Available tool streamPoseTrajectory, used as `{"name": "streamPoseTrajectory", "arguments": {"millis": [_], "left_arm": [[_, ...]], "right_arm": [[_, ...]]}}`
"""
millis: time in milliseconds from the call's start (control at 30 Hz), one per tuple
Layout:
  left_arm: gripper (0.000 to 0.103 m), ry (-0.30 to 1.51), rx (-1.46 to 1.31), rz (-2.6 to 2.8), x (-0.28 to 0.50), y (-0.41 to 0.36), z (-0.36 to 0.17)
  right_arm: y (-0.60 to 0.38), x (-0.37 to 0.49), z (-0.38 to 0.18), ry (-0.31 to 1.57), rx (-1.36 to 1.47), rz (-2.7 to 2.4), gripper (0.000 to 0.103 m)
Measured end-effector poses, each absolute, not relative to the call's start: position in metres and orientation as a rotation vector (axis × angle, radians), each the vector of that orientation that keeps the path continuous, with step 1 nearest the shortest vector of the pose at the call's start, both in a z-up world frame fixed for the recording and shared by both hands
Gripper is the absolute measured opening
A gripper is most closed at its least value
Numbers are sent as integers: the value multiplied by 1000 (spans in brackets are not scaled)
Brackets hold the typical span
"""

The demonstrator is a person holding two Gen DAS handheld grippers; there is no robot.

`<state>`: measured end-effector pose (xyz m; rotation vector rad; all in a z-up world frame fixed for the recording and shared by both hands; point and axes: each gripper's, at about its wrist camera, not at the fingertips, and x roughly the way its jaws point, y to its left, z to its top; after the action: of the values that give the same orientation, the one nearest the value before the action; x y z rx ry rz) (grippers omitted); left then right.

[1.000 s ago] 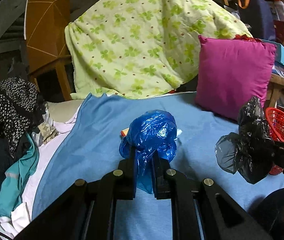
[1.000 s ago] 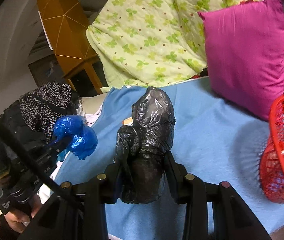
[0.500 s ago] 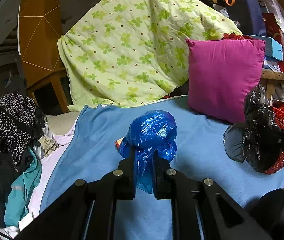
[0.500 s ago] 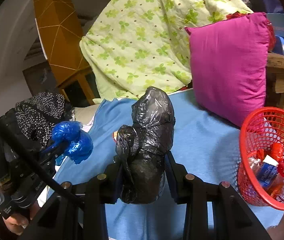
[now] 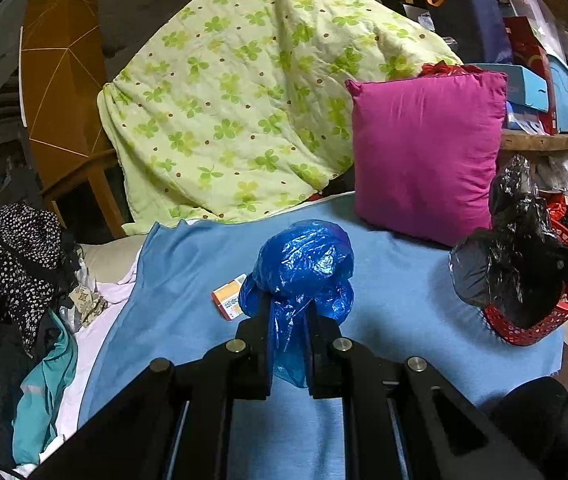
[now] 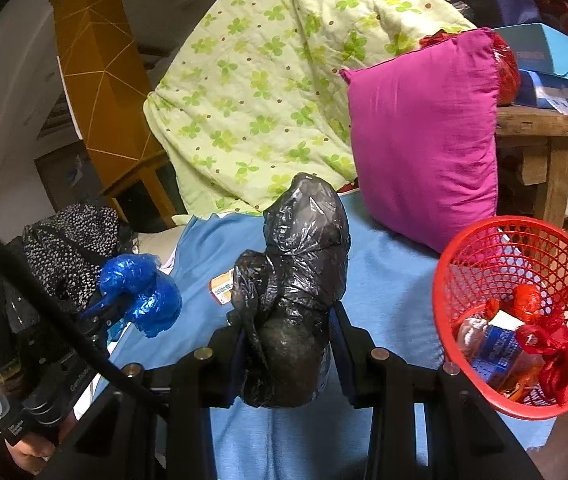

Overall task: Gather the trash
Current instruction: 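Lift the black bag over the red basket with the right tool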

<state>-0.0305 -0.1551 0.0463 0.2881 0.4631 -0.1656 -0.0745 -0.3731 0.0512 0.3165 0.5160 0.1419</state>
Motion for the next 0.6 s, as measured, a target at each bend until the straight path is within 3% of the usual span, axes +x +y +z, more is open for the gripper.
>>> {"name": "streamPoseTrajectory", "arguments": {"millis": [600], "left_arm": [[13,455,326,-216,-42,-190,50]], "right_arm": [[-400,-95,55,477,357,83,40]]}}
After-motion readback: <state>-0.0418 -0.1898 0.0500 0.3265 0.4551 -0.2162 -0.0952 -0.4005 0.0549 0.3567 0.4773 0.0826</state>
